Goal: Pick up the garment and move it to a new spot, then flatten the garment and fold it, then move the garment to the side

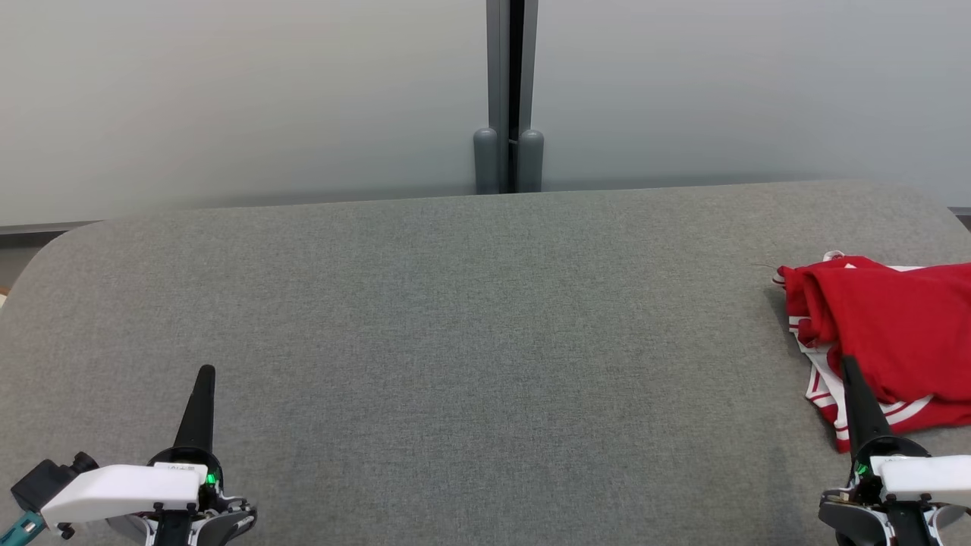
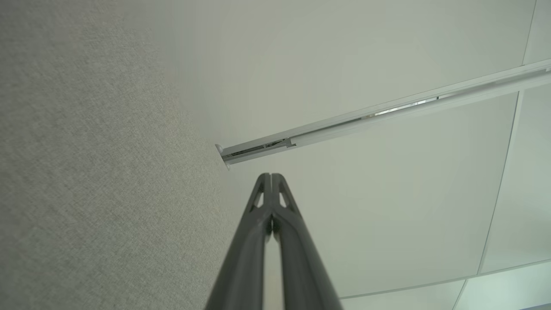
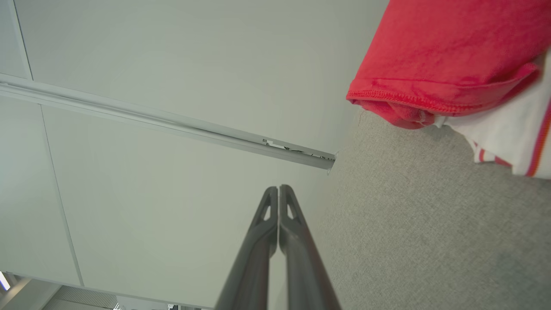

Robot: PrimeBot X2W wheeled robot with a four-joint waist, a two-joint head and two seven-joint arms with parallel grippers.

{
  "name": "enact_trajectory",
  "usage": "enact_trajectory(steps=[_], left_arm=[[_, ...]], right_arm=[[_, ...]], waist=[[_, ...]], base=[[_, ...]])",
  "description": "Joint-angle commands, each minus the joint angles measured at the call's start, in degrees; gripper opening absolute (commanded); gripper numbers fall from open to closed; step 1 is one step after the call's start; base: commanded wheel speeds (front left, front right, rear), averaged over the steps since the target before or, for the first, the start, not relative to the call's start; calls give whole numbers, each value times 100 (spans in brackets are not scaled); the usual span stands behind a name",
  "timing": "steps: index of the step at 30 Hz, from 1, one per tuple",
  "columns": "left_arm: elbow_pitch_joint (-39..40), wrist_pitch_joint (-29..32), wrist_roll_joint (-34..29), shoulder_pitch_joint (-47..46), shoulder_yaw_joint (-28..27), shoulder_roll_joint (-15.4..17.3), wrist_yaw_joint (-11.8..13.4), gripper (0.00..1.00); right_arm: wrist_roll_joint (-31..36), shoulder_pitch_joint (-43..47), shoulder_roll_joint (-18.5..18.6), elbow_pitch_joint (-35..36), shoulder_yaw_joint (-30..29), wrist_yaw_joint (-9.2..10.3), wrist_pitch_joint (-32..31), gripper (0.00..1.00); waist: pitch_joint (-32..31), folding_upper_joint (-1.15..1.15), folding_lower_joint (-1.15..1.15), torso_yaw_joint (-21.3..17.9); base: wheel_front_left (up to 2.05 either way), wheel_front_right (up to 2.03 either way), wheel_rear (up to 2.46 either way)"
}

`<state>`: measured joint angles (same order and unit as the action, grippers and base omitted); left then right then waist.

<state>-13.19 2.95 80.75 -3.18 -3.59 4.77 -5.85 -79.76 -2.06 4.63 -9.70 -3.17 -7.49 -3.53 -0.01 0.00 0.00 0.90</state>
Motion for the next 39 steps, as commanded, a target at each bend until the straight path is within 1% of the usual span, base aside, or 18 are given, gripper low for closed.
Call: enact_trajectory(steps=[1,33,39], left_arm=[[16,33,98,-148,-54,8,-42,0],[-96,376,1192,-356,-321,-190,-186,0],[-95,379,1169,-338,-317,-188,-180,0]], right_arm=[[-144,-102,27,-11,-21,-1,-11,0],[-1479,-436,-8,-446,-115,0,-129,0],[-1436,-430,-21,-441,-130,0,-144,0]], waist=[[1,0,0,-4],[19,0,0,-90],[19,0,0,-90]], base=[[0,0,0],[0,0,0],[0,0,0]])
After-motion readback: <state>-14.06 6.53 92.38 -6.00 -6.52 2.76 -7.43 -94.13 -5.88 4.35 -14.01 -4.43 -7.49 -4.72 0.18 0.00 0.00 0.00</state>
